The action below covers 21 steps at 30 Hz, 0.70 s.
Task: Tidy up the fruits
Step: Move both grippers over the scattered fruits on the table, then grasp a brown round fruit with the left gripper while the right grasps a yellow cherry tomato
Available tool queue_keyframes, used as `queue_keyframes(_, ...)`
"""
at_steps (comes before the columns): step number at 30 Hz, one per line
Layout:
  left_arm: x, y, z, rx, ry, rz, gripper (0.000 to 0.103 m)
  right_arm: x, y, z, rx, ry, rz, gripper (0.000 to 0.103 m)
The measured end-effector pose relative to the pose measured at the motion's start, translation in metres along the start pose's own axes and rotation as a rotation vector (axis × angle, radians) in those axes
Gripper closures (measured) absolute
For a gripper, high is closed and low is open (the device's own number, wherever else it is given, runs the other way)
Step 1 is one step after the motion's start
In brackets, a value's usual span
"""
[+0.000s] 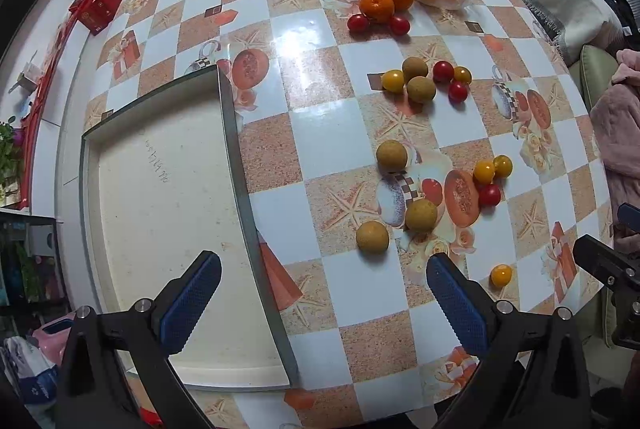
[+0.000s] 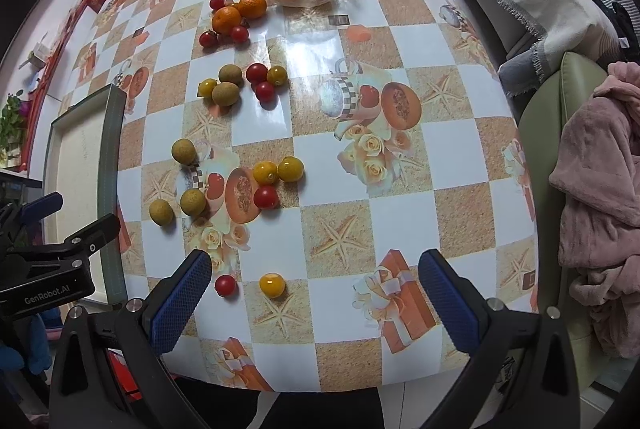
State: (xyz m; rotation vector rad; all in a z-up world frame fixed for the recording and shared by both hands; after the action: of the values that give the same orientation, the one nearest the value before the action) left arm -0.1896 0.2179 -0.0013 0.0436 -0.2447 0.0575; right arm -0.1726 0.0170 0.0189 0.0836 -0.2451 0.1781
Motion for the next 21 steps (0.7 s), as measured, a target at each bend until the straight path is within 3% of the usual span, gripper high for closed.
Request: queue_keyframes(21,0.013,-0.012,-0.024,0.007,0.005,-0.014,0.0,-0.016,-0.006,-0.02,0.021,0.056,-0.002,0.0)
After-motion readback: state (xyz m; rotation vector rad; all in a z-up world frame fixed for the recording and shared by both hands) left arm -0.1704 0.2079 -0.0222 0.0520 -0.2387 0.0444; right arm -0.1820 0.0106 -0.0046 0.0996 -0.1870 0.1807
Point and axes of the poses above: each gripper's, at about its wrist camera, not at the fingertips, and z roughly against the way its jaws point, y to its left, x to its top, the point moved 9 cm from there along -z, roughly the way its jaws point, and after that the axes turned 6 degrees about -y, right-handed, at the moved point
